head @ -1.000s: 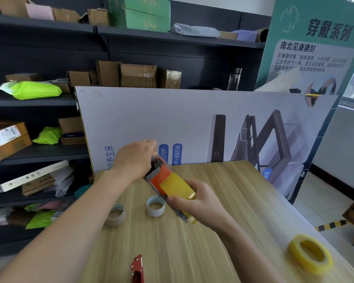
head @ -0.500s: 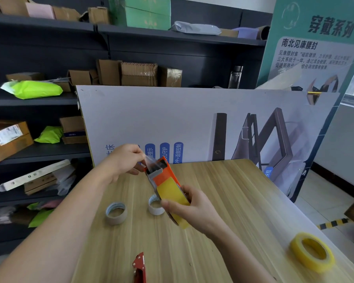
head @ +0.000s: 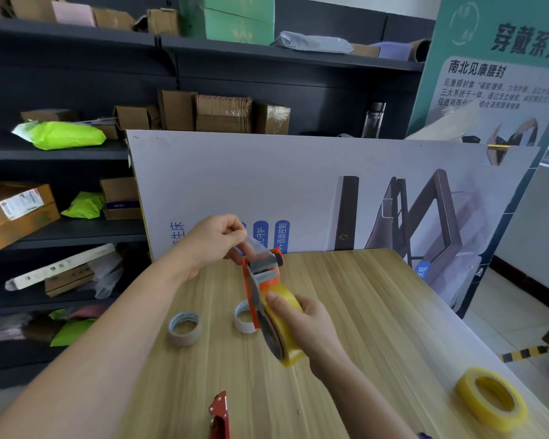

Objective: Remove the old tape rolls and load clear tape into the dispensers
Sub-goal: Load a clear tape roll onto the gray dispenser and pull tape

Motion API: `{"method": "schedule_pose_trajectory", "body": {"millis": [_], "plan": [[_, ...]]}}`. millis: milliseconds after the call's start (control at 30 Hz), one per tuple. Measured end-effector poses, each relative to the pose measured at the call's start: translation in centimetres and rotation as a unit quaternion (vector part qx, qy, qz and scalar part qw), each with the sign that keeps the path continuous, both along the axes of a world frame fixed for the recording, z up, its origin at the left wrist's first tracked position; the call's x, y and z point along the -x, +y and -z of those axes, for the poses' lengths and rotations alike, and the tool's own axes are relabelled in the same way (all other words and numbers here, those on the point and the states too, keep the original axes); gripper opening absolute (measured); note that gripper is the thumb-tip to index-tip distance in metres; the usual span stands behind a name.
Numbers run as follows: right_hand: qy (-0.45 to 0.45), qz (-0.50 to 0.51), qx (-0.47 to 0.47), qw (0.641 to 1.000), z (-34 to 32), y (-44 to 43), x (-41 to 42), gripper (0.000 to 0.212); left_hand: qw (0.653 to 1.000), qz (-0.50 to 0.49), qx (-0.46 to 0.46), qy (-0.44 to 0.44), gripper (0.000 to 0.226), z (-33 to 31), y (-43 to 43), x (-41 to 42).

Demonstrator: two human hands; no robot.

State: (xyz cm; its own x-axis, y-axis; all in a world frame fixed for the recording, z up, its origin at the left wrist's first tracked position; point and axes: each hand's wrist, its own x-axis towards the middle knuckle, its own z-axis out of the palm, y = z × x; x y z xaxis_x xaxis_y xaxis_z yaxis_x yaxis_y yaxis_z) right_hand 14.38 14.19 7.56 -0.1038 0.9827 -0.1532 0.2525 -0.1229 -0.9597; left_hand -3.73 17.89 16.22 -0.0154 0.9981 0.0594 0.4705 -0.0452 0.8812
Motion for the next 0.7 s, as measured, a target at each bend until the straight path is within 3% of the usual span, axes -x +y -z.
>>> {"method": "schedule_pose_trajectory", "body": {"millis": [133, 233, 567, 700], "plan": [[-0.016, 0.027, -0.030, 0.999, 0.3, 0.0, 0.0, 0.050, 0.999, 0.025, 0.017, 0.025, 0.022, 0.3, 0.1, 0.0], [-0.025, 0.026, -0.024, 0.999, 0.0, 0.2, -0.2, 0.043, 0.999, 0.013, 0.013, 0.039, 0.031, 0.6, 0.2, -0.3], [-0.045, 0.024, -0.015, 0.999, -1.2, 1.0, -0.8, 0.031, 0.994, 0.020, -0.046, -0.094, 0.033, 2.0, 0.1, -0.3], [-0.055, 0.021, -0.024, 0.998, -1.3, 1.1, -0.8, 0.034, 0.993, 0.011, -0.056, -0.099, 0.039, 1.9, 0.0, -0.6]]}}
